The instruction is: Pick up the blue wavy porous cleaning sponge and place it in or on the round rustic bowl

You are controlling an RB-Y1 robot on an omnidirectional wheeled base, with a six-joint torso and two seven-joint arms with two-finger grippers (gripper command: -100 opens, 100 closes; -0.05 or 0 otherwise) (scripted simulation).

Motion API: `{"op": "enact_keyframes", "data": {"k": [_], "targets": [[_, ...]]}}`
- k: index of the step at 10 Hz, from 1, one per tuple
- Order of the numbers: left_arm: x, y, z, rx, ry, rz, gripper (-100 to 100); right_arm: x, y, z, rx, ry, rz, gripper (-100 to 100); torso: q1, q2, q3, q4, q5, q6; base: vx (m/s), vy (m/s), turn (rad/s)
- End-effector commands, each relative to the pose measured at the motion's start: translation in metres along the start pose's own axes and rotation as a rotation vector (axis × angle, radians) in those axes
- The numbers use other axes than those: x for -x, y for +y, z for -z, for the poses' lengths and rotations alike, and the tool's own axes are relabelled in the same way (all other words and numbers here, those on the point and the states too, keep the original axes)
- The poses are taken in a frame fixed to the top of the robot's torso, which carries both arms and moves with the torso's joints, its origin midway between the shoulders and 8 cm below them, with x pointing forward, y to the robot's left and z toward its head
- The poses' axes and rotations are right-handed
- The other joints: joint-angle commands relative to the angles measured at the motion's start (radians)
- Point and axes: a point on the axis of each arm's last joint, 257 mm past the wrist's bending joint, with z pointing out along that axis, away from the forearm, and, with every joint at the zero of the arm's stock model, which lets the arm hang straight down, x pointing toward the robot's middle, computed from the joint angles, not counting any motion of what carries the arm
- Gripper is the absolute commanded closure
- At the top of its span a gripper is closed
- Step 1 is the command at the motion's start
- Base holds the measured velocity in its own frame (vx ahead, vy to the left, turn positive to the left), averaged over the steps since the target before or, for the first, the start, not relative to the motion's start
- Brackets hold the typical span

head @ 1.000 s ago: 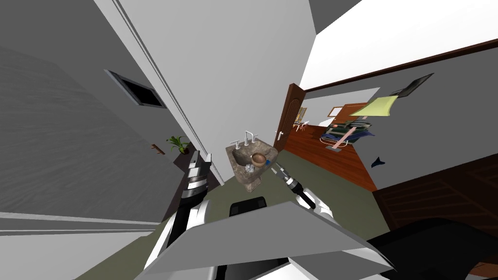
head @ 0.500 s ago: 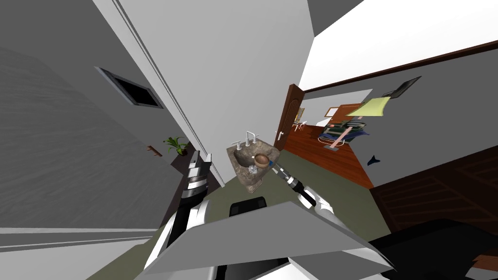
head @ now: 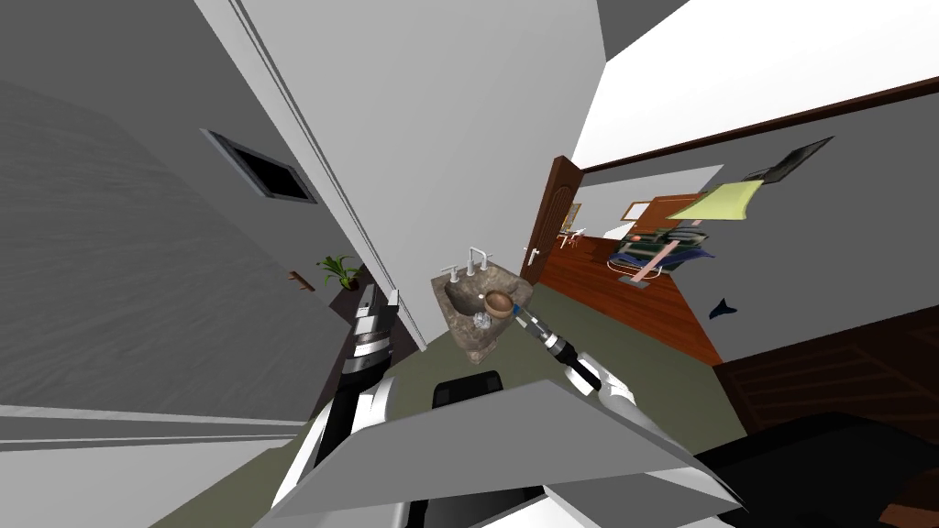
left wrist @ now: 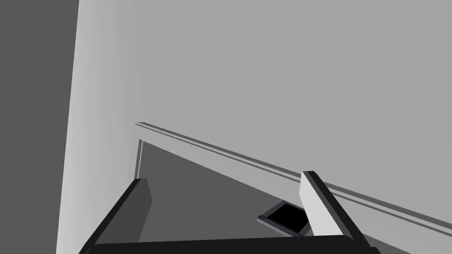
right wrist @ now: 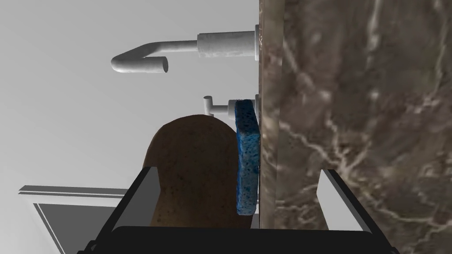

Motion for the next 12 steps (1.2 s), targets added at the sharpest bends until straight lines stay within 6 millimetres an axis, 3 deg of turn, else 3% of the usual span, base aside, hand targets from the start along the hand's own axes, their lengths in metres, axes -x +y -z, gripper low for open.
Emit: {"op": "enact_keyframes", "data": {"k": [1, 7, 8, 9, 12], "targets": [[0.000, 0.000, 0.000, 0.000, 0.000, 0.000, 0, -0.008, -0.002, 0.008, -0.001, 0.016, 0.002, -100, 0.000, 0.000, 0.000, 0.000, 0.000, 0.000, 0.007, 0.045, 0.109], [0.000, 0.000, 0.000, 0.000, 0.000, 0.000, 0, -0.038, -0.010, 0.035, 0.001, 0.078, 0.013, -100, 0.000, 0.000, 0.000, 0.000, 0.000, 0.000, 0.009, 0.039, 0.100], [0.000, 0.000, 0.000, 0.000, 0.000, 0.000, 0, -0.035, -0.008, 0.033, 0.001, 0.071, 0.010, -100, 0.000, -0.001, 0.000, 0.000, 0.000, 0.000, 0.002, 0.016, 0.004], [0.000, 0.000, 0.000, 0.000, 0.000, 0.000, 0, -0.035, -0.008, 0.033, 0.001, 0.072, 0.011, 100, -0.001, -0.001, -0.001, 0.000, 0.000, -0.001, 0.000, 0.000, 0.000], [0.000, 0.000, 0.000, 0.000, 0.000, 0.000, 0, -0.035, -0.008, 0.033, 0.001, 0.072, 0.010, 100, -0.002, -0.001, -0.001, 0.000, -0.001, -0.001, 0.000, 0.000, 0.000]]}}
